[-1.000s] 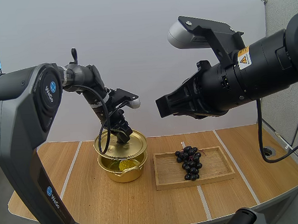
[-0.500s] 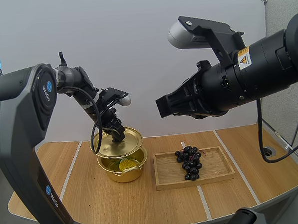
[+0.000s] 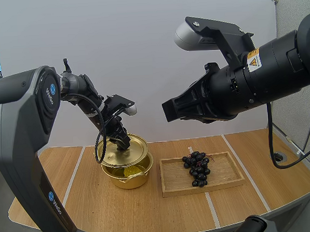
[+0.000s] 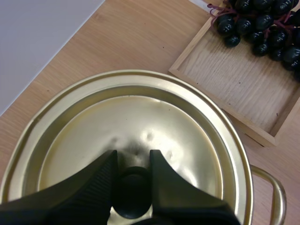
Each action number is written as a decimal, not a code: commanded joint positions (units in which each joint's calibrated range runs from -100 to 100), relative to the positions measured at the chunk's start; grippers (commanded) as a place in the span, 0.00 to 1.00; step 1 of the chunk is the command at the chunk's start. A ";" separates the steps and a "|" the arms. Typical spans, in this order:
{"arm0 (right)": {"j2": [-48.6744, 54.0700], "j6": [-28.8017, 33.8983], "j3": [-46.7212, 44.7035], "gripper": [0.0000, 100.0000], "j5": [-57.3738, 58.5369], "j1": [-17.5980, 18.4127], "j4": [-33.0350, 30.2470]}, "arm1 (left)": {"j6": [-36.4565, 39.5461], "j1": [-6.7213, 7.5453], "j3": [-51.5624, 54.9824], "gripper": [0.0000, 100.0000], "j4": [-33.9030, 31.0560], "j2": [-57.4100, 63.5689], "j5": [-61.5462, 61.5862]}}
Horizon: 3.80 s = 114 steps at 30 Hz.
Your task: Open the pot, put the pineapple inside, and close it
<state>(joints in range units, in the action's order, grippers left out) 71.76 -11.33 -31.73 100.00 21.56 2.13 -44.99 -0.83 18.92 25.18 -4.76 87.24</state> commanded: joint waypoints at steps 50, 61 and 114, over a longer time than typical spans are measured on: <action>0.68 0.04 -0.14 0.00 0.00 -0.01 -0.35 | -2.55 0.89 3.17 0.00 5.67 -4.94 -4.40; 0.68 0.04 -0.14 0.00 0.00 -0.01 -0.35 | -1.04 0.89 3.17 0.00 1.86 -4.94 -3.11; 0.68 0.04 -0.14 0.00 0.00 -0.01 -0.35 | 2.48 0.89 -11.43 1.00 -0.80 8.15 12.61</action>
<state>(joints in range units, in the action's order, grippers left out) 71.76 -11.33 -31.73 100.00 21.56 2.13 -46.03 -0.14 13.62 28.44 -3.99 94.87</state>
